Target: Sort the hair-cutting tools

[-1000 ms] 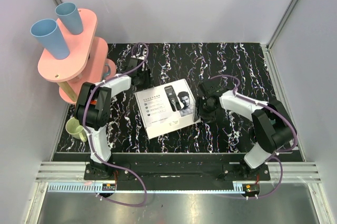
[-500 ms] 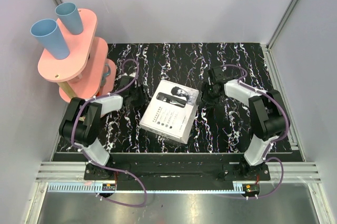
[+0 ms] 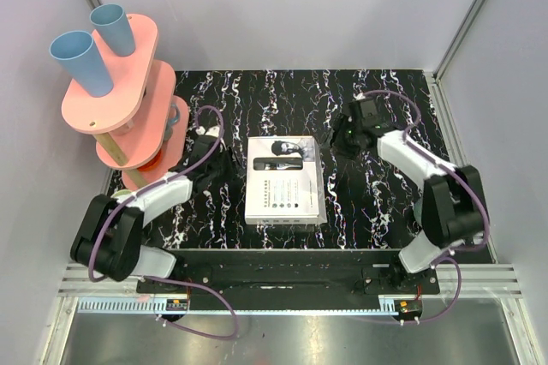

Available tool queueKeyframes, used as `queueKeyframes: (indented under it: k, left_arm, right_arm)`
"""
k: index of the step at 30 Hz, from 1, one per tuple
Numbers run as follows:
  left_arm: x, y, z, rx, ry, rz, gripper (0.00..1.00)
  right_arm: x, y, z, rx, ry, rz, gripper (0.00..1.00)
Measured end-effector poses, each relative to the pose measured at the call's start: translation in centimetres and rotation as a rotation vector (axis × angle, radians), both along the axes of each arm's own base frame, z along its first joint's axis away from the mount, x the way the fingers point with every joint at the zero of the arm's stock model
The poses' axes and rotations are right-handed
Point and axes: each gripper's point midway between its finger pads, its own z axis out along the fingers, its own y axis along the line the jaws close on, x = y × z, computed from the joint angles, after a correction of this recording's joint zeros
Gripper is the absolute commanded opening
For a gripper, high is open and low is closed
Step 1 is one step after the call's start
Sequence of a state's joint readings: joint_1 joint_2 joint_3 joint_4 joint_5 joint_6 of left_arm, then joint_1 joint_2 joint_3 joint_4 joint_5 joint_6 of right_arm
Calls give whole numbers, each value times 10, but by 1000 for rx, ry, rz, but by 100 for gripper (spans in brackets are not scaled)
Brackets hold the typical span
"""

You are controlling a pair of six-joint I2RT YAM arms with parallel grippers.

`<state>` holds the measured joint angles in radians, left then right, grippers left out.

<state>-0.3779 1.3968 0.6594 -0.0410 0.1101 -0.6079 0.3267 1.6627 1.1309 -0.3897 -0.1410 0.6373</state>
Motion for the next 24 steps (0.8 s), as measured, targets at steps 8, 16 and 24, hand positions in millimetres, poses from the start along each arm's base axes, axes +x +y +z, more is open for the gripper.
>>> queueKeyframes:
  k: [8,16,24]
  left_arm:
    - [-14,15,19,71,-69,78,41]
    - [-42,32,5,95,-31,136,37]
    - [-71,23,-17,86,49,103,34]
  right_arm:
    - [-21,-27,77,26,-207,-79,62]
    - [-91,-44,27,-13,-35,-48,55]
    - [-134,-37,2,47,100,2,38]
